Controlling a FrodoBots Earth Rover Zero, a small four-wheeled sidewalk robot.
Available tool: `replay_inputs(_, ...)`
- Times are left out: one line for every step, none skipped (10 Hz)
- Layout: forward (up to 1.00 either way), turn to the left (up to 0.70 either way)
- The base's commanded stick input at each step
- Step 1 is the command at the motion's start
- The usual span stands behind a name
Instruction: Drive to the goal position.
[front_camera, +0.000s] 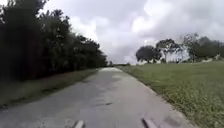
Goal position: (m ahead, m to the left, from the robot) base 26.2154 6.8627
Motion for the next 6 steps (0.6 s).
replay_inputs(0.7,-0.32)
replay_inputs(0.7,-0.27)
replay_inputs(0.7,-0.06)
replay_inputs(0.7,0.0)
replay_inputs(0.7,0.0)
replay_inputs(0.7,0.0)
